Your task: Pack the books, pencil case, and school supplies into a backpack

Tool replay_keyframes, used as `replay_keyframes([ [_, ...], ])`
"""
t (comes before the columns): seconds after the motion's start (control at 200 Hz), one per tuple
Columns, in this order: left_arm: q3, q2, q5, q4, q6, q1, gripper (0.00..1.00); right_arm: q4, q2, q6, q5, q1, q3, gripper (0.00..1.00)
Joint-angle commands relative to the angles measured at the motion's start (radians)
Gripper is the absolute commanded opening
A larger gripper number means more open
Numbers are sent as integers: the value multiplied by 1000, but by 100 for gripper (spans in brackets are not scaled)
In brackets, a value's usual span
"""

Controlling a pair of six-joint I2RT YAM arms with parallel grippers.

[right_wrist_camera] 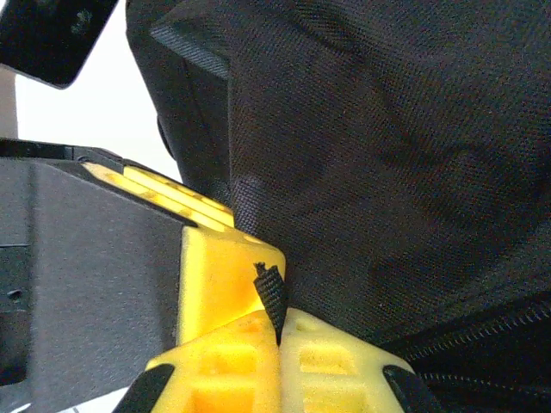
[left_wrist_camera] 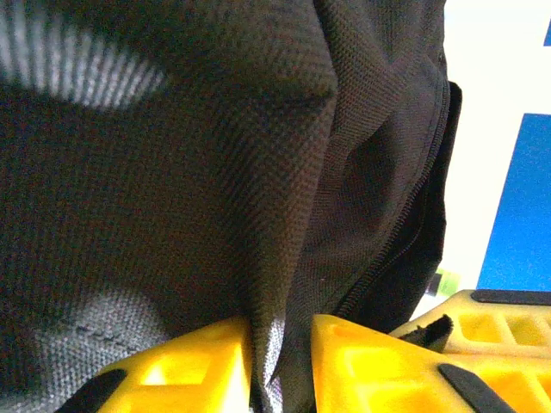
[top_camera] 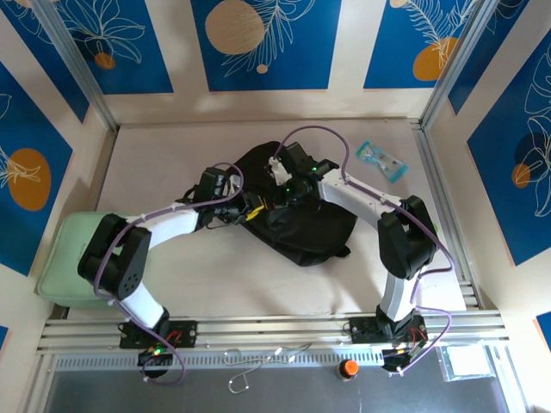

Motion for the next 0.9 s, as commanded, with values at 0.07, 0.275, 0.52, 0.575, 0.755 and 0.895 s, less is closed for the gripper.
replay_keyframes([
  [0.07, 44, 14, -5, -116, 91, -7, 0, -13, -16, 14, 120, -19, 1, 0],
  [0.275, 11, 0, -32, -140, 134, -4, 0, -58, 54, 25, 388, -92, 97, 0],
  [0.52, -26, -29, -45, -154, 165, 7, 0, -34, 134, 51, 479, -213, 202, 0],
  [0.575, -23, -30, -47, -166, 176, 8, 0, -30, 153, 52, 501, -225, 226, 0],
  [0.755, 20, -17, -57, -204, 218, 24, 0, -109, 217, 129, 569, -264, 307, 0],
  [0.895, 132, 39, -87, -274, 298, 59, 0, -130, 196, 186, 531, -292, 289, 0],
])
